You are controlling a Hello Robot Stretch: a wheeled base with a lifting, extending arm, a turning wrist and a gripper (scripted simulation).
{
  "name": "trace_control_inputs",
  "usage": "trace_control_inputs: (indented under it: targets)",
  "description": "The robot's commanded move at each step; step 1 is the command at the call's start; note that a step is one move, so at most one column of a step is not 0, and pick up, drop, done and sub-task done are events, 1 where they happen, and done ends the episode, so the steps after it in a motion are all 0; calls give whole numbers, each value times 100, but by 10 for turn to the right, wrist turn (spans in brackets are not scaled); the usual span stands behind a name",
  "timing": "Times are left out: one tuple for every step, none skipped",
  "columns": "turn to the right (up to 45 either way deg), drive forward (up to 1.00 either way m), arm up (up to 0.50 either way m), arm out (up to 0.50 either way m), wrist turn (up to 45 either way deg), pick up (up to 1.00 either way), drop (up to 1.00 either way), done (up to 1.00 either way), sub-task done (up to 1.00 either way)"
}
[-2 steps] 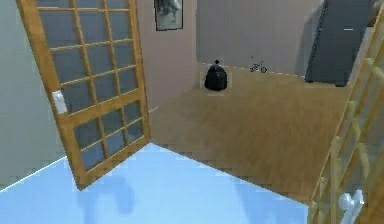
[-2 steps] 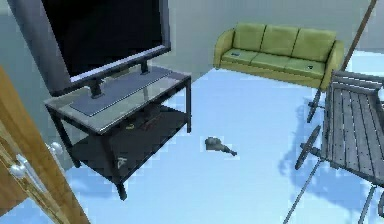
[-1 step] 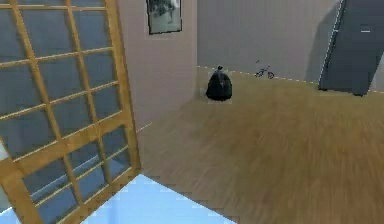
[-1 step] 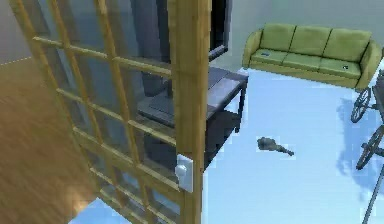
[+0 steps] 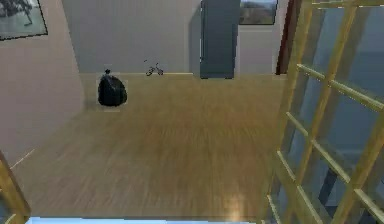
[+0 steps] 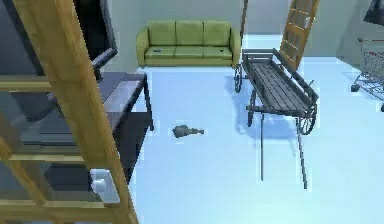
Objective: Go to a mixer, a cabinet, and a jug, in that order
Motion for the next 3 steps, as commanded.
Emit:
trace_control_inputs:
  targets:
    - [0, 100, 0, 0, 0, 0, 0, 0, 0]
    - [60, 0, 0, 0, 0, 0, 0, 0, 0]
    - [0, 30, 0, 0, 0, 0, 0, 0, 0]
